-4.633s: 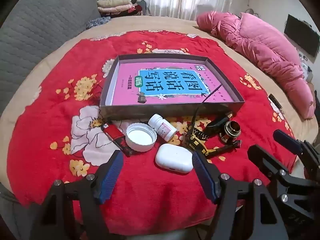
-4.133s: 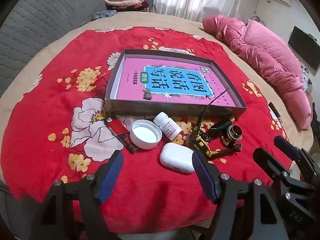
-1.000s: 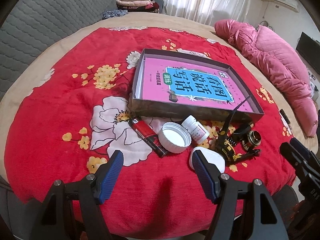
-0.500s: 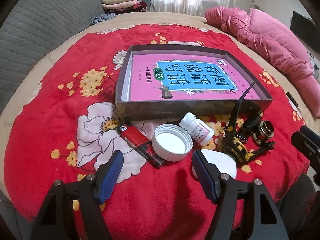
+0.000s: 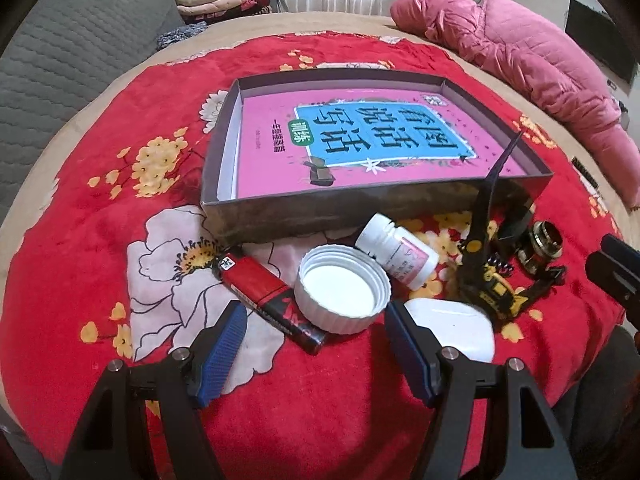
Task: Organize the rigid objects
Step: 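Move the left tool to the white bottle cap while the right tool approaches the silver cylinder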
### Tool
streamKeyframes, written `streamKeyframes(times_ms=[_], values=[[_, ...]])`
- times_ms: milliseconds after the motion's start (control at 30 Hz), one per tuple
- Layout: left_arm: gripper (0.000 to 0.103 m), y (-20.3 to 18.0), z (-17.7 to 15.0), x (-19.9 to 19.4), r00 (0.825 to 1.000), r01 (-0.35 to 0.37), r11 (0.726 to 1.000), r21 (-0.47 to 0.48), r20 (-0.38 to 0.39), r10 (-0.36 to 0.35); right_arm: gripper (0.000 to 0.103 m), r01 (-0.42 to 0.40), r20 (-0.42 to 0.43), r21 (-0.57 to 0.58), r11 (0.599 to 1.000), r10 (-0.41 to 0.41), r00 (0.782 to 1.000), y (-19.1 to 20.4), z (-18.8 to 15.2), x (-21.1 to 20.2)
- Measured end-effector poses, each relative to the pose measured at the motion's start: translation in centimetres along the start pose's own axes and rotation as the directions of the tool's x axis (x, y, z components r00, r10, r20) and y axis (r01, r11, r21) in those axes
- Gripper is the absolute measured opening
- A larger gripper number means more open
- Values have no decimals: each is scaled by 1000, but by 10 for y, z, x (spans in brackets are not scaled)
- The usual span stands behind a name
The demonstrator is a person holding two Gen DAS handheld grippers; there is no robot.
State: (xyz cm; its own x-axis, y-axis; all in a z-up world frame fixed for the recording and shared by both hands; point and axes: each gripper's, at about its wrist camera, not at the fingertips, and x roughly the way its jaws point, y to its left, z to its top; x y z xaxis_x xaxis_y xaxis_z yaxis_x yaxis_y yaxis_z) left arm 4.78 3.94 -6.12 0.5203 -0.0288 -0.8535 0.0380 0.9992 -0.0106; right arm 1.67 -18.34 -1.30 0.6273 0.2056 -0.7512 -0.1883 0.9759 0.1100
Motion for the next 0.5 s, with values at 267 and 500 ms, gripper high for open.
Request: streamKeyframes(times_ms=[267, 500], values=[[71, 0, 3, 9, 1000, -16, 1000, 20, 11, 16, 80, 35, -29, -33, 999, -36, 999, 1, 1, 19], [69, 0, 7, 12, 999, -12, 999, 44, 33, 11, 80, 63, -51, -31, 998, -65, 997, -6, 2, 33]])
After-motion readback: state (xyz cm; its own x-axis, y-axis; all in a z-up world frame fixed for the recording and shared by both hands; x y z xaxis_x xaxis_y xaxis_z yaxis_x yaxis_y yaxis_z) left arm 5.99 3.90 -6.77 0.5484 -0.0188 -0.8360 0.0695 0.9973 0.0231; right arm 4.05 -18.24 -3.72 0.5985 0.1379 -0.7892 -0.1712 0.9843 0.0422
